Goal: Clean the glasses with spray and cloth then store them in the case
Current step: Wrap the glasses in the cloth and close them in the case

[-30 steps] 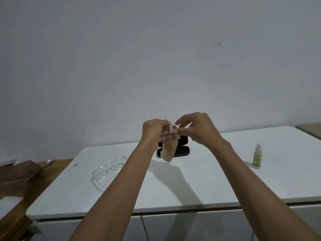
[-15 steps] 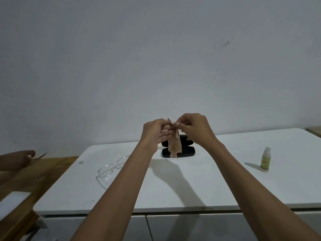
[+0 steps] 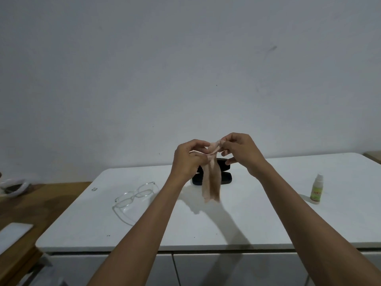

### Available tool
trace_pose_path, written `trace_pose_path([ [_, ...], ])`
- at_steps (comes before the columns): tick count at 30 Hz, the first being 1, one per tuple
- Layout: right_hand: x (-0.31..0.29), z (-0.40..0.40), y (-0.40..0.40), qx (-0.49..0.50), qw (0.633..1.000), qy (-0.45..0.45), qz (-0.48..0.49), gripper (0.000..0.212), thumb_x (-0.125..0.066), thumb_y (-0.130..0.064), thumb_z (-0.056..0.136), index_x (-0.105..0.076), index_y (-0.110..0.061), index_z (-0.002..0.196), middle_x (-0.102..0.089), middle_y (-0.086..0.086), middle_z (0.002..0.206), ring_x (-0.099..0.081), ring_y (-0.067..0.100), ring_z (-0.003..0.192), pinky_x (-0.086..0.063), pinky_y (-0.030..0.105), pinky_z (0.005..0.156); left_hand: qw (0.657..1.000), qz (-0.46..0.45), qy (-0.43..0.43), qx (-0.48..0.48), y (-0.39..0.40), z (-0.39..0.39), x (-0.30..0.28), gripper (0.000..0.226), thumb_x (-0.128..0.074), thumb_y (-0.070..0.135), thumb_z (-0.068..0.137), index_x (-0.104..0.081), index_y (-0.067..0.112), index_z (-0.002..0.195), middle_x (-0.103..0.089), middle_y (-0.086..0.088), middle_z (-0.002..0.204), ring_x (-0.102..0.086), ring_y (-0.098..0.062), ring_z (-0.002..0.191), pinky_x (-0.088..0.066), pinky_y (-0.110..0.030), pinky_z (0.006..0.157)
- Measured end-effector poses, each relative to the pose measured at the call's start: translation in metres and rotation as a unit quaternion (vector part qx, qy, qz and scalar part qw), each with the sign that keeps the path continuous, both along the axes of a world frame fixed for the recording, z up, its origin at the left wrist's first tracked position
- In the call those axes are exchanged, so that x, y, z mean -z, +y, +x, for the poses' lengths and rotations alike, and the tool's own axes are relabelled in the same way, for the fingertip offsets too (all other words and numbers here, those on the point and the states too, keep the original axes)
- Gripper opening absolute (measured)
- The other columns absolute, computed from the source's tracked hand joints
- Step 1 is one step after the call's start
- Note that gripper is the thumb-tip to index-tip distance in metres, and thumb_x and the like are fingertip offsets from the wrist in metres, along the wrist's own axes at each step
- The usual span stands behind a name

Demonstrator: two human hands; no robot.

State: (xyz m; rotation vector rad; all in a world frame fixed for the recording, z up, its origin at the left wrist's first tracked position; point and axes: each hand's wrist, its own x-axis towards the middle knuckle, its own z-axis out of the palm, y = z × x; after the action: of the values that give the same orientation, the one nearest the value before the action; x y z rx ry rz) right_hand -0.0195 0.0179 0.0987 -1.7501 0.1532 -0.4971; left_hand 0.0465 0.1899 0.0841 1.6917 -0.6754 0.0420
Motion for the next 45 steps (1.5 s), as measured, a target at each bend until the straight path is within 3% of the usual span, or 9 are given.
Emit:
trace_pose_path([
  [6,0.012,0.005,-0.011,0.055,0.998,-0.004,-0.03,0.013,-0.059,-0.008,0.099,-0.068,-0.009,0.09,-0.071,0.007,0.085,-0.063,0.018,0.076,-0.055,0.028,0.055,0.997,0.061,-0.044,-0.025,0.015,0.014,0.006,0.029,-0.073,-0.011,0.078,-0.077,0.009,0.099,-0.075,-0.008,0.08,-0.063,-0.011,0.061,-0.055,-0.02,0.065],
  [11,0.022,0.01,-0.022,0.091,0.991,0.019,-0.096,0.01,-0.063,-0.01,0.095,-0.07,-0.008,0.089,-0.073,0.006,0.083,-0.066,0.024,0.066,-0.063,0.048,0.071,0.982,0.161,-0.081,-0.06,0.026,0.027,0.014,0.025,-0.069,-0.007,0.083,-0.079,0.012,0.095,-0.071,0.001,0.073,-0.06,-0.007,0.061,-0.049,-0.02,0.063],
  [15,0.03,0.012,-0.024,0.099,0.987,0.021,-0.123,0.009,-0.063,-0.01,0.095,-0.07,-0.005,0.091,-0.074,0.013,0.09,-0.067,0.017,0.068,-0.062,0.035,0.061,0.967,0.21,-0.108,-0.095,0.027,0.033,0.016,0.007,-0.073,0.01,0.087,-0.079,0.01,0.083,-0.066,0.005,0.068,-0.057,-0.012,0.061,-0.045,-0.022,0.058],
  [18,0.036,0.014,-0.027,0.103,0.986,0.022,-0.129,0.008,-0.063,-0.009,0.095,-0.069,-0.006,0.091,-0.074,0.012,0.089,-0.066,0.016,0.07,-0.058,0.025,0.052,0.969,0.207,-0.086,-0.106,0.026,0.04,0.018,0.014,-0.076,0.018,0.088,-0.075,0.012,0.076,-0.069,-0.002,0.068,-0.055,-0.012,0.057,-0.046,-0.024,0.058],
  [22,0.041,0.02,-0.03,0.104,0.987,0.031,-0.122,0.008,-0.063,-0.012,0.095,-0.069,-0.008,0.09,-0.074,0.011,0.089,-0.067,0.025,0.073,-0.064,0.042,0.066,0.982,0.172,-0.029,-0.074,0.028,0.049,0.02,0.014,-0.074,0.008,0.086,-0.073,0.013,0.073,-0.072,-0.003,0.066,-0.058,-0.014,0.062,-0.048,-0.03,0.064],
  [27,0.041,0.026,-0.03,0.102,0.987,0.026,-0.118,0.009,-0.063,-0.011,0.097,-0.069,-0.007,0.092,-0.073,0.012,0.092,-0.065,0.023,0.076,-0.062,0.036,0.061,0.981,0.165,-0.044,-0.091,0.027,0.057,0.014,0.012,-0.068,0.001,0.087,-0.076,0.008,0.086,-0.072,0.001,0.073,-0.059,0.004,0.057,-0.048,-0.016,0.061],
  [34,0.041,0.025,-0.031,0.084,0.988,0.025,-0.129,0.01,-0.064,-0.012,0.096,-0.071,-0.009,0.091,-0.069,0.002,0.091,-0.065,0.023,0.077,-0.061,0.037,0.061,0.986,0.143,-0.061,-0.064,0.035,0.059,0.004,0.012,-0.069,-0.003,0.087,-0.076,0.007,0.085,-0.073,-0.003,0.072,-0.063,0.001,0.058,-0.044,-0.008,0.056],
  [39,0.06,0.008,-0.033,-0.05,0.975,0.162,-0.142,0.022,-0.058,0.003,0.091,-0.069,-0.012,0.079,-0.071,0.004,0.083,-0.061,0.016,0.073,-0.052,0.03,0.06,0.965,0.257,0.011,0.046,0.05,0.048,0.028,0.023,-0.063,-0.001,0.07,-0.077,0.015,0.08,-0.075,-0.016,0.073,-0.067,-0.02,0.069,-0.048,-0.027,0.063],
  [45,0.081,-0.013,-0.024,-0.194,0.871,0.374,-0.25,0.02,-0.064,0.001,0.089,-0.074,-0.015,0.084,-0.074,0.001,0.084,-0.063,0.013,0.075,-0.057,0.028,0.065,0.891,0.426,0.058,0.144,0.052,0.011,0.062,0.021,-0.068,-0.005,0.079,-0.08,0.009,0.087,-0.071,0.008,0.067,-0.066,-0.011,0.07,-0.053,-0.025,0.064],
])
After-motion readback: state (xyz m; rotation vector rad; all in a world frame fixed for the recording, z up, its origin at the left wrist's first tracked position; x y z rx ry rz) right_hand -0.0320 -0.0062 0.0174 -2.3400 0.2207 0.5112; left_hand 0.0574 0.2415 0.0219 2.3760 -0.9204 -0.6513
